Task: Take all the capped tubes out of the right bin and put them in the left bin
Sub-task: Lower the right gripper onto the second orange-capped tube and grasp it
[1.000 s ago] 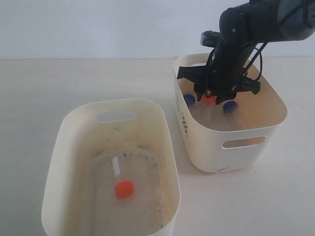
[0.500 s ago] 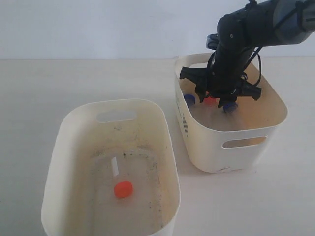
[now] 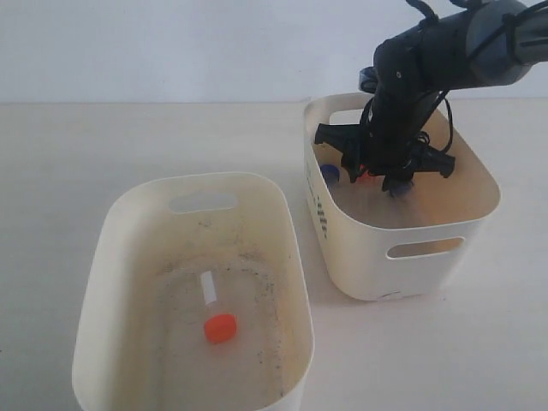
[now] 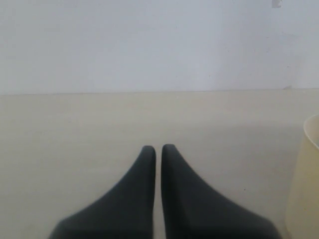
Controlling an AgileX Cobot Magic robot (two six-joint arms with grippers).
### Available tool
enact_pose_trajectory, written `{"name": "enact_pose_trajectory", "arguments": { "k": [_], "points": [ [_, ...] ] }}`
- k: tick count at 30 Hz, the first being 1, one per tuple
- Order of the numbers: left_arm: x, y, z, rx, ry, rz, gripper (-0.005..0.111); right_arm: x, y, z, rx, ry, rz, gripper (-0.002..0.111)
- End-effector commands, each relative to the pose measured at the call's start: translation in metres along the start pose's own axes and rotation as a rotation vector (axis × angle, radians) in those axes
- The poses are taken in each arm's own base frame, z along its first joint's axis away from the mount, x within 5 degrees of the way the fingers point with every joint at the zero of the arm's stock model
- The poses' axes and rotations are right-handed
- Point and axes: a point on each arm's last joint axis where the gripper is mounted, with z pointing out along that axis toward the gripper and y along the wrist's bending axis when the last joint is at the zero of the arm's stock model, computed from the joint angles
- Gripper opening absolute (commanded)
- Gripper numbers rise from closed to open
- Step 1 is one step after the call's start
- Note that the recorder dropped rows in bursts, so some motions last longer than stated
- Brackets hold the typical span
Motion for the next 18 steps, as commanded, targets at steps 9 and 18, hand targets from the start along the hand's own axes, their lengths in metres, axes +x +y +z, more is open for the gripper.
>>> {"name": "enact_pose_trajectory", "arguments": {
  "k": [9,18],
  "points": [
    [-0.002,0.0,0.0,0.001,-0.007,-0.016,0.004,0.001,-0.003,0.001,0.034,0.014,-0.003,0.045],
    [-0.002,0.0,0.0,0.001,-0.007,-0.016,0.004,0.004,-0.002,0.016,0.036,0.022,0.003,0.045]
  ]
}}
